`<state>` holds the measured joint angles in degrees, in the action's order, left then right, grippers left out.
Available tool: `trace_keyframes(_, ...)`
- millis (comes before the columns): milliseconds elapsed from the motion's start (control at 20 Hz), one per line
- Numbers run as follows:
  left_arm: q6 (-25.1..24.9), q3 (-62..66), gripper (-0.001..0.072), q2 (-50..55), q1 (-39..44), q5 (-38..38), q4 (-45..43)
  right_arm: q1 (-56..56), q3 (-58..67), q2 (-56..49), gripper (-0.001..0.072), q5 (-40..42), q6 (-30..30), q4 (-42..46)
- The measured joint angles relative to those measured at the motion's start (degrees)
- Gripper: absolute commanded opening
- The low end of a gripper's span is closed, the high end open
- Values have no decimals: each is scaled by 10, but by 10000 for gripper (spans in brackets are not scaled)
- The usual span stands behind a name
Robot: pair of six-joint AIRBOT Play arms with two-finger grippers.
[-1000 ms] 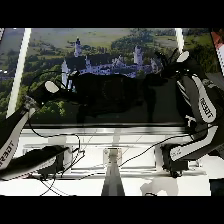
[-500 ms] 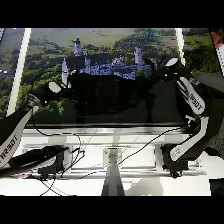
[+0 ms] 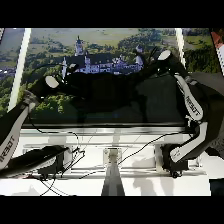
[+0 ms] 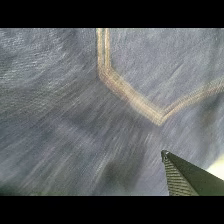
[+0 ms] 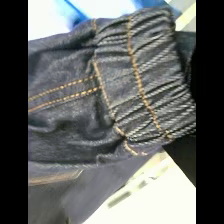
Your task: Fold the clothes and pants, and hang the long-sleeved shirts on hangers.
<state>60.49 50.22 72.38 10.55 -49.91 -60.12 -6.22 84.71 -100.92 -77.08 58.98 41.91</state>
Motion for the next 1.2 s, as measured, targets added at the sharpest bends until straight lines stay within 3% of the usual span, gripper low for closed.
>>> trace_keyframes(200,0,35,689,-77,-27,-7,-66,62,58,92,34,30,92,50)
trace_keyframes(400,0,46,689,-134,-42,2,-88,149,80,197,34,24,240,156)
trace_keyframes(700,0,49,689,-156,-46,6,-96,290,88,352,35,-75,489,355)
trace_keyframes(900,0,49,689,-159,-46,8,-97,383,89,431,37,-171,575,485)
trace_keyframes(950,0,49,689,-159,-46,8,-97,406,89,446,109,-190,593,518)
trace_keyframes(1050,0,49,689,-160,-46,8,-97,454,89,471,589,-214,619,570)
trace_keyframes(1100,0,49,689,-160,-46,8,-97,477,89,480,699,-225,628,589)
trace_keyframes(1200,0,49,689,-160,-46,8,-97,512,89,490,669,-236,633,605)
